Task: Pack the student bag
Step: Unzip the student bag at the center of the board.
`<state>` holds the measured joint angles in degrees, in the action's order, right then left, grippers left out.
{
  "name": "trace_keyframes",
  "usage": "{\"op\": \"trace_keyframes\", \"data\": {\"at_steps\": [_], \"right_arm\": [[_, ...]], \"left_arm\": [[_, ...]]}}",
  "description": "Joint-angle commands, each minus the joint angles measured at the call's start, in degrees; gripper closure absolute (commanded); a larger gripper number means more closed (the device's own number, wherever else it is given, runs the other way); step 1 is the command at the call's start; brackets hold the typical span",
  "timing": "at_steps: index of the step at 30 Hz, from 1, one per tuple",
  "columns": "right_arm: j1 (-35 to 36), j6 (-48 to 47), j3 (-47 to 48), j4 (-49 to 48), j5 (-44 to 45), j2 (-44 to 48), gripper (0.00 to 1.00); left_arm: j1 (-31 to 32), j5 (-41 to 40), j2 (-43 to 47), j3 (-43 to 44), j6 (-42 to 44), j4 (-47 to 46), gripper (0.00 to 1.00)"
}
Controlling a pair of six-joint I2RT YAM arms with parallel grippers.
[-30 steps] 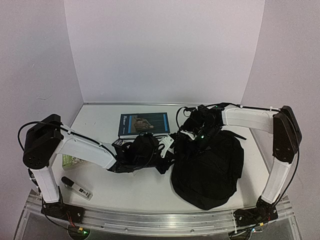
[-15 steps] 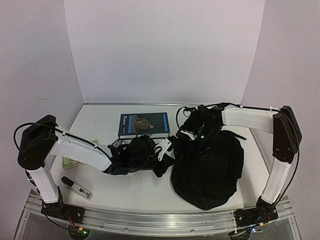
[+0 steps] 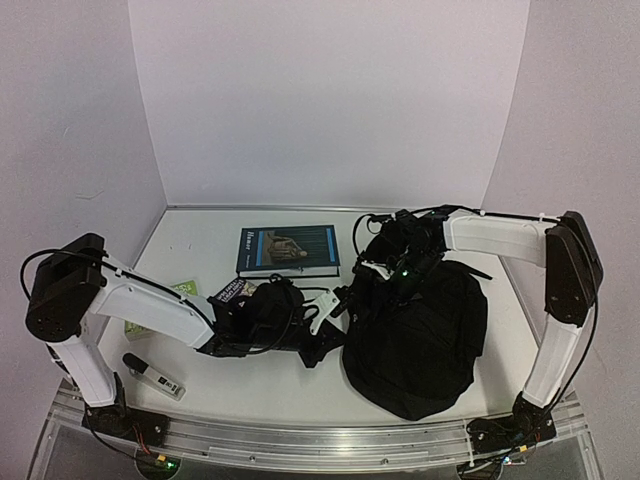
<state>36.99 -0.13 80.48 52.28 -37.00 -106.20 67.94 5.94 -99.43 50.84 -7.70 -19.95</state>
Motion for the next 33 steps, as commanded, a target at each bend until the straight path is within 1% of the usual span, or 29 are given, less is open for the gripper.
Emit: {"op": "trace_keyframes", "data": {"at_steps": [1, 11, 12, 13, 14, 15, 18, 20, 21, 26, 33], "right_arm": [[-1.16, 1.77, 3.33, -1.17, -0.51, -0.83, 0.99], [-2.88, 2.00, 4.65, -1.10, -2.31, -1.27, 0.98], [-2.96, 1.93, 4.67, -1.12, -2.85, -1.14, 0.98], [-2.97, 1.75, 4.69, -1.12, -3.59, -1.04, 0.94], [-2.98, 1.54, 4.70, -1.09, -4.34, -0.89, 0.91], [-2.98, 1.29, 4.69, -1.05, -5.08, -0.65, 0.83], [-2.98, 0.78, 5.22, -1.04, -6.55, -0.12, 0.48], [-2.98, 1.30, 6.78, -1.00, -5.60, -0.35, 0.38], [-2.98, 1.62, 7.83, -0.91, -4.64, -0.67, 0.35], [-2.23, 3.92, 12.35, -0.58, 1.76, -3.86, 0.33], [1.36, 6.26, 14.09, 0.14, 8.08, -6.35, 0.34]], "left_arm": [[3.60, 4.40, -2.06, 4.24, 3.23, 2.69, 1.00], [6.73, 5.63, -4.30, 5.66, 4.08, 3.82, 1.00], [6.85, 5.58, -4.25, 5.52, 3.92, 4.00, 1.00], [6.90, 5.33, -4.03, 4.91, 3.75, 3.67, 1.00], [6.92, 4.85, -3.72, 4.31, 3.51, 3.23, 1.00], [6.89, 3.87, -3.22, 3.81, 3.21, 2.78, 1.00], [6.82, 1.24, -1.90, 2.65, 2.89, 1.93, 1.00], [6.83, 0.20, -1.52, 2.41, 2.87, 1.24, 1.00], [6.79, -0.21, -1.52, 2.44, 2.92, 1.15, 1.00], [6.84, -1.48, -1.49, 2.03, 2.86, 0.17, 1.00], [6.80, -3.57, -0.13, 0.69, 2.44, -0.67, 1.00]]}}
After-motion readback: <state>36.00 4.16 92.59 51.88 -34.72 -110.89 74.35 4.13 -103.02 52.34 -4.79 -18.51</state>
